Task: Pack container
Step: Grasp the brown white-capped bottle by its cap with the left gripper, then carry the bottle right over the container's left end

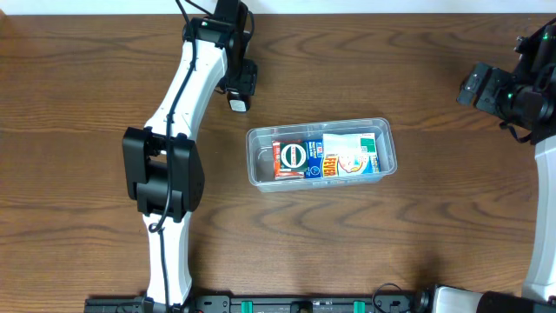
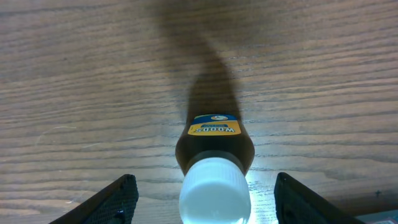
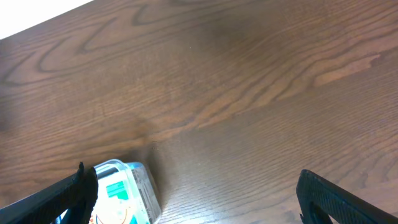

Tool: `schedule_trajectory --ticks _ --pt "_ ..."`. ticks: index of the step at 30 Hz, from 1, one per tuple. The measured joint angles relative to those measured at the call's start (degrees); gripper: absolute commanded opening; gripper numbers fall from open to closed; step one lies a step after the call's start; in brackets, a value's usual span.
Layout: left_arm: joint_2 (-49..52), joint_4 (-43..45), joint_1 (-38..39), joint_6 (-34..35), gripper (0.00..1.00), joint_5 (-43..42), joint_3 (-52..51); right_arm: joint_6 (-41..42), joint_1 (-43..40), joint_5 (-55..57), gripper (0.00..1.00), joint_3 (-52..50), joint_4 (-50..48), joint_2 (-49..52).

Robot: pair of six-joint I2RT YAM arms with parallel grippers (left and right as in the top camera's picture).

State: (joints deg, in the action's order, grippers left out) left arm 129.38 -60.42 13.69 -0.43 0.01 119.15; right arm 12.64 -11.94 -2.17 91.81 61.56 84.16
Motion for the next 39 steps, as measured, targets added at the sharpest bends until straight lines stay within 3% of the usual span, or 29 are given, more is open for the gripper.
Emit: schedule_trajectory --ticks 7,24,39 --pt "1.8 0.0 0.0 0.1 0.59 -0.1 -0.2 0.0 0.0 0.0 0.99 0.0 0.0 0.0" --pt "1.7 0.2 0.0 0.0 0.19 -0.9 -0.4 0.0 0.0 0.0 0.99 0.0 0.0 0.0" --pt "1.1 -2.3 0.0 0.0 0.15 -0.9 -0.4 0.0 0.0 0.0 0.99 0.0 0.0 0.0"
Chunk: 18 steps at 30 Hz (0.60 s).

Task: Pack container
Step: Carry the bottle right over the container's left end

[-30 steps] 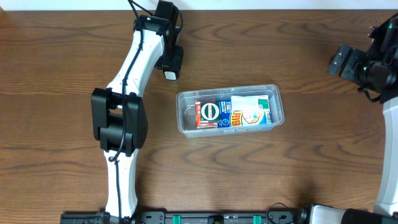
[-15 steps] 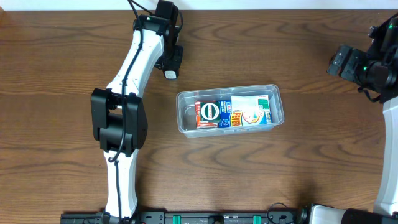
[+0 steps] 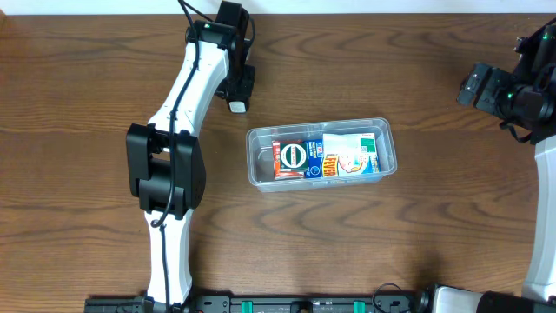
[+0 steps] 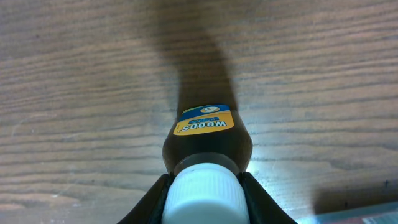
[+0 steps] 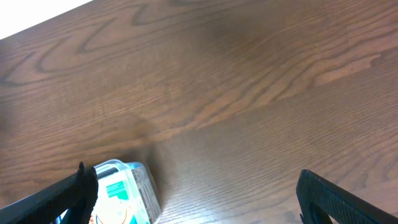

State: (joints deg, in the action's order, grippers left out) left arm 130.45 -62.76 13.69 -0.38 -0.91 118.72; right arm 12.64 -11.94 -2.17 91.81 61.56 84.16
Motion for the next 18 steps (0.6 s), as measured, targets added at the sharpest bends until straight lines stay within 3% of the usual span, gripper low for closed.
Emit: schedule_trajectory --ticks 18 --pt "-16.8 -12.3 0.8 0.0 0.15 0.0 -0.2 0.0 0.0 0.0 0.99 0.0 0.0 0.0"
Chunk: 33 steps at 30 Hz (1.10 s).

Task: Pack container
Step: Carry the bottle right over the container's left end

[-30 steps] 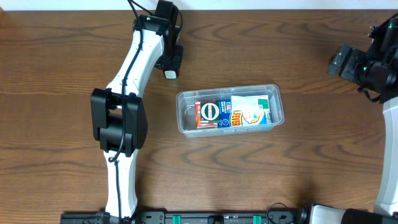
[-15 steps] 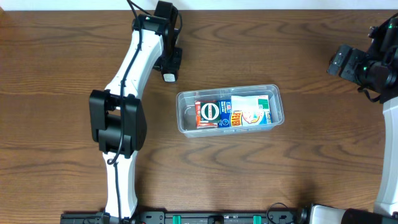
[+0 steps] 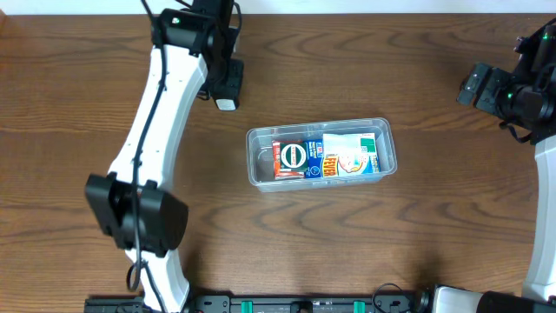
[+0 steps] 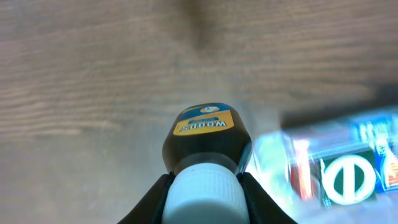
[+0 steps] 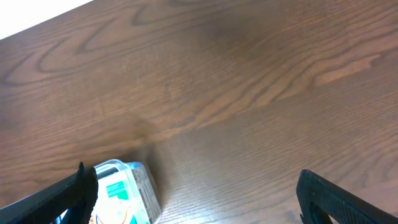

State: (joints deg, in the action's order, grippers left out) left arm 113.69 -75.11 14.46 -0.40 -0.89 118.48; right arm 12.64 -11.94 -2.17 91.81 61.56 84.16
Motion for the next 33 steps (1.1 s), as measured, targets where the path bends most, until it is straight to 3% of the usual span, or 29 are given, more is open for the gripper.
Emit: schedule_trajectory --ticks 15,24,33 --pt "-6.2 -13.2 12.5 0.6 0.15 -0.1 0.0 0.0 0.0 0.0 0.99 0.0 0.0 0.0" --pt "-6.2 -13.8 13.8 4.6 0.15 -0.1 -1.0 0.0 0.0 0.0 0.99 0.0 0.0 0.0" --pt "-6.2 -7.7 14.7 11.0 0.15 -0.1 -9.4 0.0 0.0 0.0 0.99 0.0 0.0 0.0"
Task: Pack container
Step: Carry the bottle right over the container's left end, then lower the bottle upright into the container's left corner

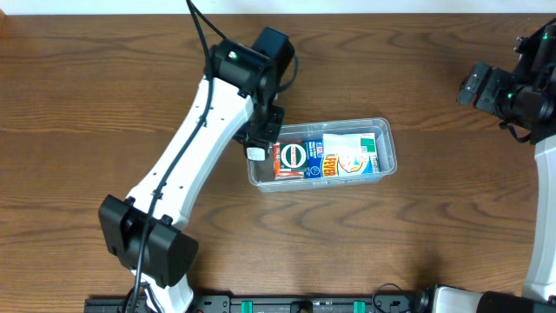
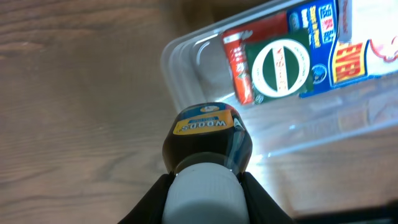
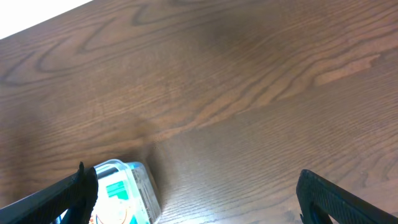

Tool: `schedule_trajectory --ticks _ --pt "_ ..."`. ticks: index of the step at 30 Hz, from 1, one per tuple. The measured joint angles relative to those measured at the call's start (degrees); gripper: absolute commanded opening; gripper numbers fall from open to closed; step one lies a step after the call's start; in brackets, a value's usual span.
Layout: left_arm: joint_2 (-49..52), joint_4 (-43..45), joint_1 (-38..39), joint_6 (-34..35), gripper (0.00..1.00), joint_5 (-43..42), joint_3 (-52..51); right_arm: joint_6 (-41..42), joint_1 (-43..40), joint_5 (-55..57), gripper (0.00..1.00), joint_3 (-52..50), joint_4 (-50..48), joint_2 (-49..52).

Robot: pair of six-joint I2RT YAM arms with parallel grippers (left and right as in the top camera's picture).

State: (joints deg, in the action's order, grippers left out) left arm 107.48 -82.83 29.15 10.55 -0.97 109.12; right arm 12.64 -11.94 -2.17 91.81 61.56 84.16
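My left gripper (image 2: 202, 208) is shut on a dark bottle (image 2: 207, 140) with a white cap and a yellow label. It hangs above the left end of the clear plastic container (image 1: 387, 139). From overhead the bottle's cap (image 1: 255, 153) shows at the container's left rim, under the left gripper (image 1: 261, 137). Inside the container lie a red-and-green packet (image 1: 294, 158) and a blue-and-white packet (image 1: 349, 154). At the far right my right gripper (image 3: 199, 208) stands open over bare table, its fingers (image 3: 323, 196) wide apart, with the container's right end (image 3: 134, 186) at its lower left.
The brown wooden table (image 1: 391, 235) carries only the container. The right arm (image 1: 512, 91) sits at the table's right edge. The left arm (image 1: 187, 174) reaches diagonally from the front left to the container.
My left gripper, still shut on the bottle, has moved right and toward the front, from the bare table behind the container's left end to above its left rim. The right arm has not moved.
My left gripper first stood open around the bottle lying on the table behind and left of the container. Then it was shut on the bottle's cap end. Then it held the bottle raised near the container's corner, and now over the container's left end.
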Motion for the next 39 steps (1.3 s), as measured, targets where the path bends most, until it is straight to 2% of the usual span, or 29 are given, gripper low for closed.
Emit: schedule_trajectory --ticks 9,15,24,39 --pt "0.0 7.5 3.6 4.2 0.15 -0.2 -4.7 0.0 0.0 0.0 0.99 0.0 0.0 0.0" --pt "0.0 10.3 3.7 4.9 0.15 -0.1 -5.8 0.0 0.0 0.0 0.99 0.0 0.0 0.0" --pt "0.0 16.1 3.7 7.8 0.15 3.1 -12.6 0.0 0.0 0.0 0.99 0.0 0.0 0.0" --pt "0.0 18.2 3.2 9.2 0.15 4.8 -13.1 0.0 0.0 0.0 0.99 0.0 0.0 0.0"
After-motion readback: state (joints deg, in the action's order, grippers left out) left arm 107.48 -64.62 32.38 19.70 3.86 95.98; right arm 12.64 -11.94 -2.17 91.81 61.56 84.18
